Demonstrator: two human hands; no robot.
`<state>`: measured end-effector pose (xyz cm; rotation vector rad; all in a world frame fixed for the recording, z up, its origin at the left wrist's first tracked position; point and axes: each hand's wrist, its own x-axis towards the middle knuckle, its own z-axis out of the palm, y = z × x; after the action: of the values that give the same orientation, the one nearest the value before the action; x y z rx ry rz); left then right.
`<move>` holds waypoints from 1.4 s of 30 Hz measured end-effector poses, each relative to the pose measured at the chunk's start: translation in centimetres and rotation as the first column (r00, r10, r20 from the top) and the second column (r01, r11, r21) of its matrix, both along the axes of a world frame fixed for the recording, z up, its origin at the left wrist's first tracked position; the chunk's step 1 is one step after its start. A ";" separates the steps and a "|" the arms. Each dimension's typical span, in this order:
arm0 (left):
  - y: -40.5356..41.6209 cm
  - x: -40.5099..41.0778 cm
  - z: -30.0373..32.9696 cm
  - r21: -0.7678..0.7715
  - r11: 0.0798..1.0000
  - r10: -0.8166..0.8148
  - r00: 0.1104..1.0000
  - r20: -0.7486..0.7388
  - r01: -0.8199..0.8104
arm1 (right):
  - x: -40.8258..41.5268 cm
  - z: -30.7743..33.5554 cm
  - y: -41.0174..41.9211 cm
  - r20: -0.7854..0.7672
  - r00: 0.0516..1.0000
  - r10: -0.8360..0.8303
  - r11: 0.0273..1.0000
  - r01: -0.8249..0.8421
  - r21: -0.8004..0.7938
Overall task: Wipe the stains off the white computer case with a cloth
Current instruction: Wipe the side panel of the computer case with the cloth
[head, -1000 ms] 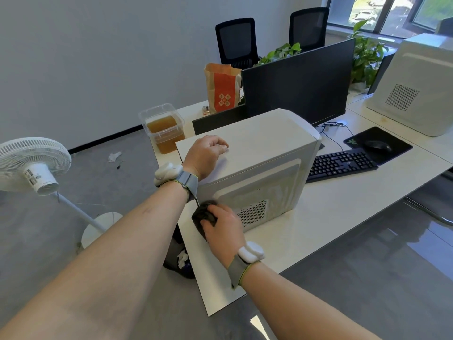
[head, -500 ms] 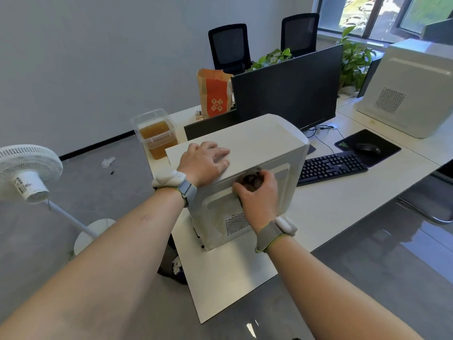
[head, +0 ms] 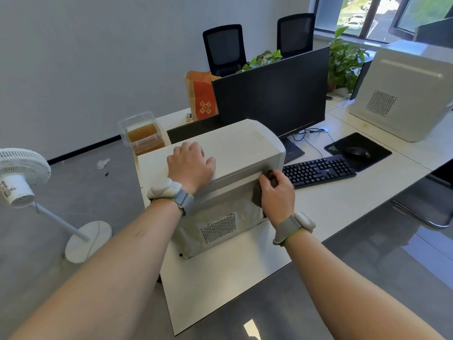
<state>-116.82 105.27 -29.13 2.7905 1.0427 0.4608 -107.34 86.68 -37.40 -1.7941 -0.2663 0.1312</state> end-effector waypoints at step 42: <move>-1.3 4.0 -0.4 0.006 0.999 0.055 0.998 -0.043 -0.054 | 7.8 -1.6 -3.3 -0.498 0.827 0.261 0.944 -0.111 0.310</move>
<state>-112.83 104.02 -29.53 2.7936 1.1305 0.4117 -99.59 83.37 -38.99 -1.3884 -0.0517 0.6973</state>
